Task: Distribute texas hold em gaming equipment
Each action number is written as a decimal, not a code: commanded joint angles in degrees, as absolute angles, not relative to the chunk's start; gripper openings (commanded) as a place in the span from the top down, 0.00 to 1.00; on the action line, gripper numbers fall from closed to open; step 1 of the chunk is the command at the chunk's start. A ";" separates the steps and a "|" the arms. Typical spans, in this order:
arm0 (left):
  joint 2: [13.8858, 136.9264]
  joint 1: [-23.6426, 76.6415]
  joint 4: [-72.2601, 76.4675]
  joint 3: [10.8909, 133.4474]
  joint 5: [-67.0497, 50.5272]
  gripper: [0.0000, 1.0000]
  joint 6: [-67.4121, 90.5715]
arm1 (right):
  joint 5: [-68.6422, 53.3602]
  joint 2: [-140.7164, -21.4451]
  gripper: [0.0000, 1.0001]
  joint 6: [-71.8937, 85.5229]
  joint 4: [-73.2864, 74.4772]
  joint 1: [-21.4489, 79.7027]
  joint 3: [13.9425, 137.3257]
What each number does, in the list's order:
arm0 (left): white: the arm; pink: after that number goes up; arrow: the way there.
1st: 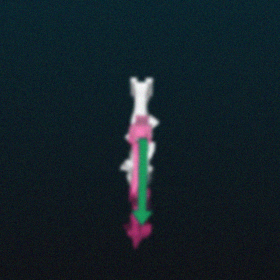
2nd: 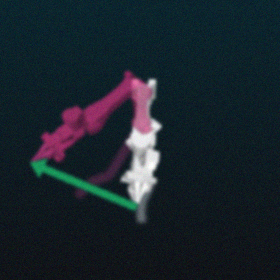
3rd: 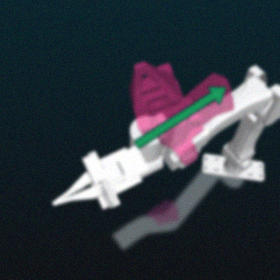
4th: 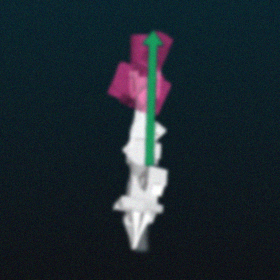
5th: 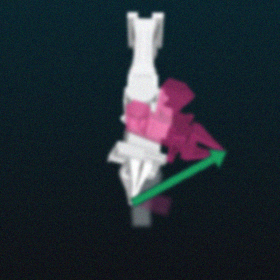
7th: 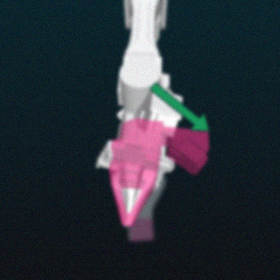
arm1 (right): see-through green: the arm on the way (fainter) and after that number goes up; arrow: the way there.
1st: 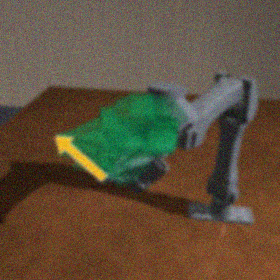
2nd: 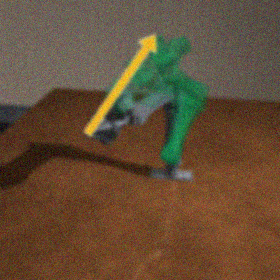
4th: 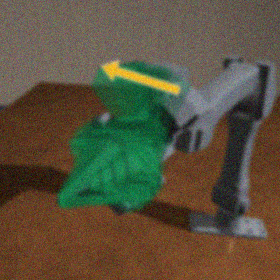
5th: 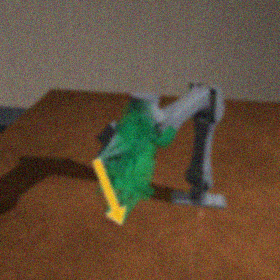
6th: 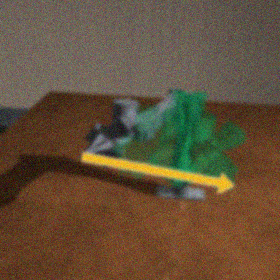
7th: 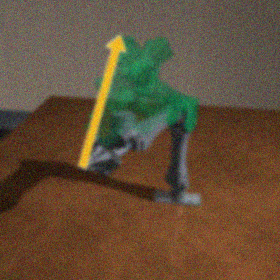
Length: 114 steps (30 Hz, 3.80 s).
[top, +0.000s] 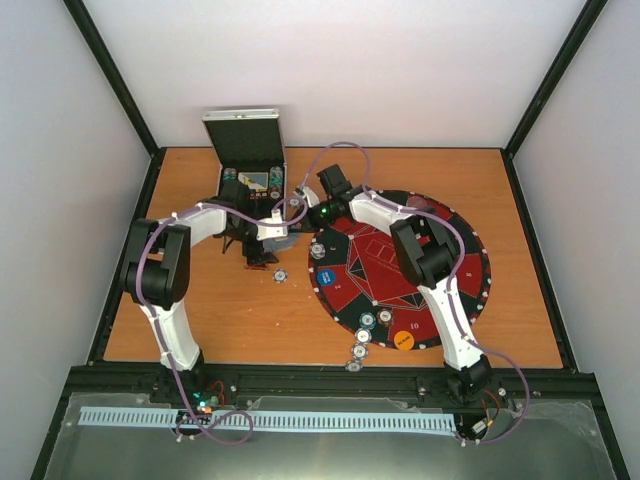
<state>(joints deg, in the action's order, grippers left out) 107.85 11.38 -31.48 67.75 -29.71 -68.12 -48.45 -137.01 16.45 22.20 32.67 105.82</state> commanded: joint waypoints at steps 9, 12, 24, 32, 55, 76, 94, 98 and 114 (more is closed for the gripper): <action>112.81 10.40 -30.54 73.64 -31.90 0.07 -65.00 | -47.03 -137.91 0.97 11.62 25.31 33.04 107.14; 112.59 10.32 -30.48 74.00 -33.28 0.12 -65.43 | -47.27 -137.81 0.97 11.54 25.40 33.05 107.29; 114.79 8.88 -31.41 73.20 -33.49 0.14 -70.57 | -47.37 -138.47 0.97 11.51 26.04 33.05 108.40; 115.22 8.88 -31.88 72.96 -34.37 0.28 -72.08 | -46.80 -138.79 0.97 11.76 26.15 33.03 108.52; 115.97 8.88 -32.48 74.30 -34.63 0.40 -70.49 | -40.79 -136.24 0.59 10.72 30.38 32.61 109.18; 116.28 8.88 -32.55 74.51 -33.99 0.44 -70.36 | -38.55 -132.68 0.69 8.03 34.85 32.50 109.58; 116.63 8.88 -32.80 74.78 -34.19 0.44 -70.40 | -42.71 -129.77 0.63 9.17 33.03 31.99 107.39; 116.69 8.88 -32.79 74.96 -34.11 0.44 -70.40 | -41.69 -130.39 0.76 9.47 33.45 31.99 107.18; 116.60 8.88 -33.17 74.93 -34.10 0.44 -70.31 | -41.33 -127.70 0.97 7.47 34.85 30.68 106.70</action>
<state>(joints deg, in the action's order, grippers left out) 115.02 9.04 -32.60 73.78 -33.23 -69.60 -41.34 -131.76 8.93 34.28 31.44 107.50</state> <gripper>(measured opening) 0.567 0.034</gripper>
